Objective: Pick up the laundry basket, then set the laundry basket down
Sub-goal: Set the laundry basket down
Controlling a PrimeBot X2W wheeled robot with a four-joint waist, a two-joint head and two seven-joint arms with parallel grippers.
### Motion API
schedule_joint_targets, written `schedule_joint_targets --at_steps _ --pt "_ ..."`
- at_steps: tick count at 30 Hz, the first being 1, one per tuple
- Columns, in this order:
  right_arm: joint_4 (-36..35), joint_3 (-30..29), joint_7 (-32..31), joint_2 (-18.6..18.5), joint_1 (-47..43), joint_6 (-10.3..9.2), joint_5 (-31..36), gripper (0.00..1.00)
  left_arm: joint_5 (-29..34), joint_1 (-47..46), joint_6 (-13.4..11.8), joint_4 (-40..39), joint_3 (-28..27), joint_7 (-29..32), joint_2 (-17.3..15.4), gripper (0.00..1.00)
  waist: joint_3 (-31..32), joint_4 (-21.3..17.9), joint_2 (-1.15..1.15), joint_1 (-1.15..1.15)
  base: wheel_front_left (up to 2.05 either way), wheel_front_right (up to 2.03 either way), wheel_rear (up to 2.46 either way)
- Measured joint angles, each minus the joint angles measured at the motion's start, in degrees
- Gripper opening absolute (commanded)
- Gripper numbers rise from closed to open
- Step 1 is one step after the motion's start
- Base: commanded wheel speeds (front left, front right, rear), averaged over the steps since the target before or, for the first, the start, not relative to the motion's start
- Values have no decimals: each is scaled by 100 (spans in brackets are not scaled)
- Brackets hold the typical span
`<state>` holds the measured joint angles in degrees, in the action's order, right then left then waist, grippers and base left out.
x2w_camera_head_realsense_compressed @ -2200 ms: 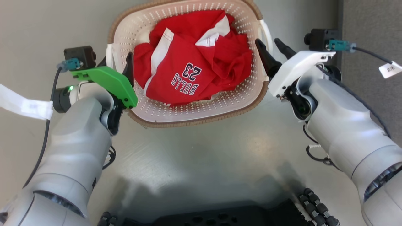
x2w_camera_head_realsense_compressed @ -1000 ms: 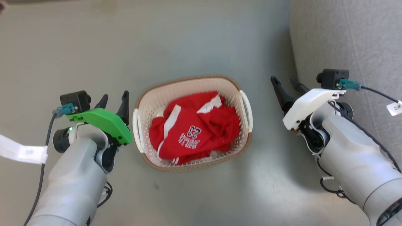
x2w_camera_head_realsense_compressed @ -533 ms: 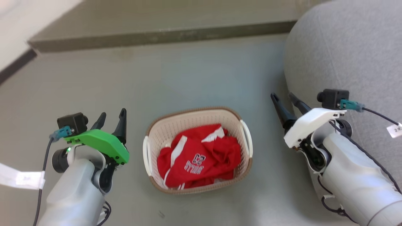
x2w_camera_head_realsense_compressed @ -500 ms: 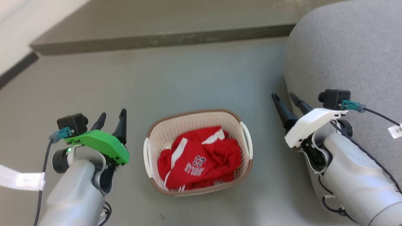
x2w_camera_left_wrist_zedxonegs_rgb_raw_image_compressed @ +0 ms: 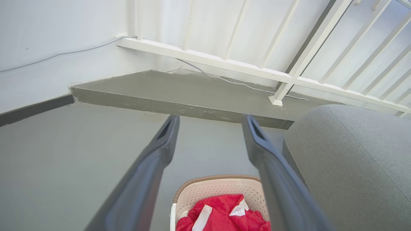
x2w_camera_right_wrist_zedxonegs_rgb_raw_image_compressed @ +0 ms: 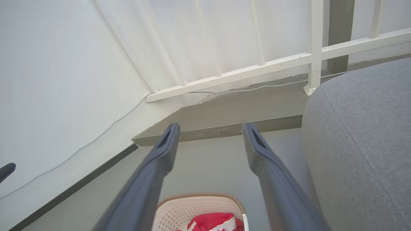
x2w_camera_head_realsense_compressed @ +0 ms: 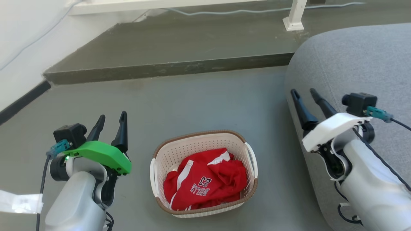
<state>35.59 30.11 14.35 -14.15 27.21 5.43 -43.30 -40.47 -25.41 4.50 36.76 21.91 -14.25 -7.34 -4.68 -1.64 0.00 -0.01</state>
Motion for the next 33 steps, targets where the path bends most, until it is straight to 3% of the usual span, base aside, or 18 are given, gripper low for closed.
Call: schedule_joint_targets --at_steps 15,33 --pt "-1271 -886 0 -5 -885 -253 922 100 802 730 -167 -1162 -605 -1 48 100 133 94 0 0 0 0 0" --pt "-1736 -1269 0 177 -1560 -252 1478 100 1269 1314 -149 -1734 -945 -16 259 100 198 90 0 0 0 0 0"
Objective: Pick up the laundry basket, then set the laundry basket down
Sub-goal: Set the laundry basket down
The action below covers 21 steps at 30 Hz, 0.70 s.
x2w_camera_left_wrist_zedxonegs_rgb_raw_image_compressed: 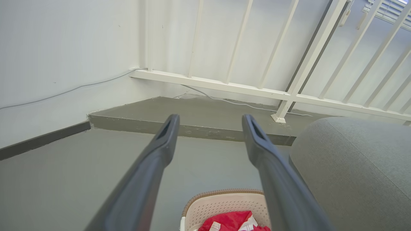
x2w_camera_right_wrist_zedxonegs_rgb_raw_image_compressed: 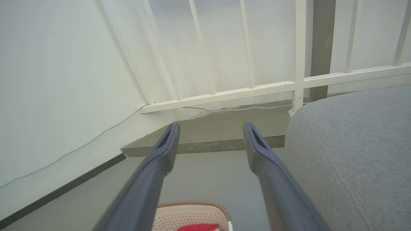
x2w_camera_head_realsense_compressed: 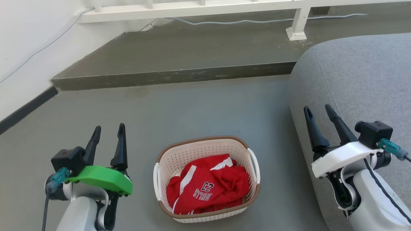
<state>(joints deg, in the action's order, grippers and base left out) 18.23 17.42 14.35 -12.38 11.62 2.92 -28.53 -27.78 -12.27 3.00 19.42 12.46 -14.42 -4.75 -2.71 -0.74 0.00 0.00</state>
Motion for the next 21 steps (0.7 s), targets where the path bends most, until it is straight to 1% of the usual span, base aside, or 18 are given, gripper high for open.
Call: schedule_joint_targets --at_steps 15,18,21 --pt "-186 -250 0 162 -308 10 248 100 190 250 59 -211 -163 0 65 100 8 16 0 0 0 0 0" --pt "-218 -301 0 171 -308 59 321 100 287 303 107 -237 -182 0 79 100 -7 19 0 0 0 0 0" --pt "-227 -353 0 193 -308 63 354 100 303 305 109 -263 -215 0 108 100 -16 22 0 0 0 0 0"
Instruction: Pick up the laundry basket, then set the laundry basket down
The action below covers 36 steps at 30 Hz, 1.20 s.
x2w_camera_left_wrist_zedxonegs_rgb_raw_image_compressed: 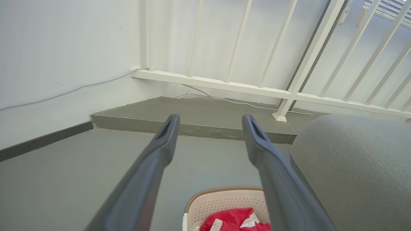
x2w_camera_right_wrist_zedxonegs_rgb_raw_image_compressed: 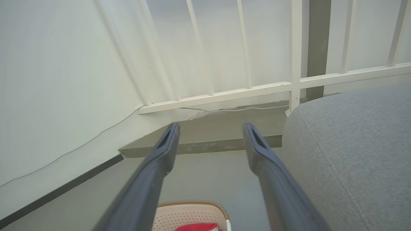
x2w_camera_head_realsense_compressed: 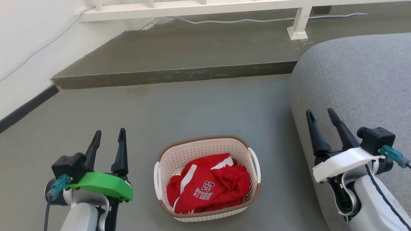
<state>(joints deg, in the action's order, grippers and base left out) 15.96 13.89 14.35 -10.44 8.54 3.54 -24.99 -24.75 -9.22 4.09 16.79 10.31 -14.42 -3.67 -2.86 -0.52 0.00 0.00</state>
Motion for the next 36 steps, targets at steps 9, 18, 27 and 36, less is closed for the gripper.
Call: schedule_joint_targets --at_steps 9,18,27,36 --pt "-23 -79 0 116 -91 49 86 100 83 13 52 -19 -76 0 59 100 0 4 0 0 0 0 0" --pt "-24 -174 0 162 -92 105 138 100 135 24 101 -25 -102 0 78 100 -18 12 0 0 0 0 0" --pt "279 -162 -27 315 -388 115 99 0 103 240 122 310 -80 41 121 0 -21 11 0 0 0 0 0" --pt "277 -321 -180 327 -392 115 -455 0 -456 239 123 323 -257 248 125 0 11 13 0 0 0 0 0"
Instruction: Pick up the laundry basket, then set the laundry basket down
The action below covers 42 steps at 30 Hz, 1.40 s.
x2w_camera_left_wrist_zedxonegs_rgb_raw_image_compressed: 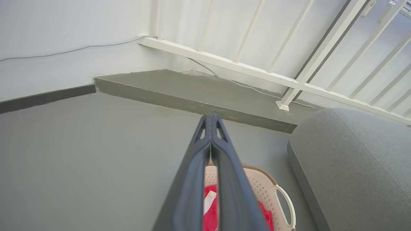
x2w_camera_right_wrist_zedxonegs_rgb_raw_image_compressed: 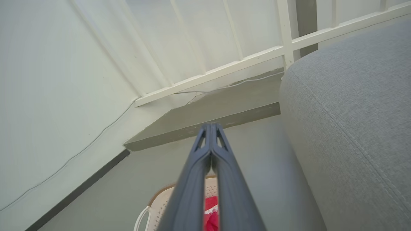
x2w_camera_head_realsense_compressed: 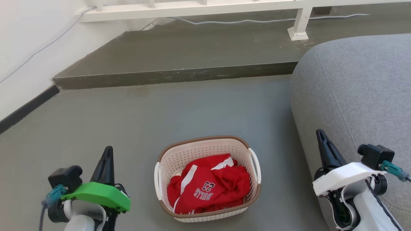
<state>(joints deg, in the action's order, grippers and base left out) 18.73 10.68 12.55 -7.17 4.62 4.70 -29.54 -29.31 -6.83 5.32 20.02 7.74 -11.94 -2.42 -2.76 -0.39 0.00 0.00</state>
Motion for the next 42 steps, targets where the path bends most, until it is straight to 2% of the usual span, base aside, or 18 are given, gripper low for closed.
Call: schedule_joint_targets --at_steps 42 --pt "-77 -820 -860 199 0 85 -2800 0 -2769 1 67 -104 -579 889 13 0 119 20 0 0 0 0 0"
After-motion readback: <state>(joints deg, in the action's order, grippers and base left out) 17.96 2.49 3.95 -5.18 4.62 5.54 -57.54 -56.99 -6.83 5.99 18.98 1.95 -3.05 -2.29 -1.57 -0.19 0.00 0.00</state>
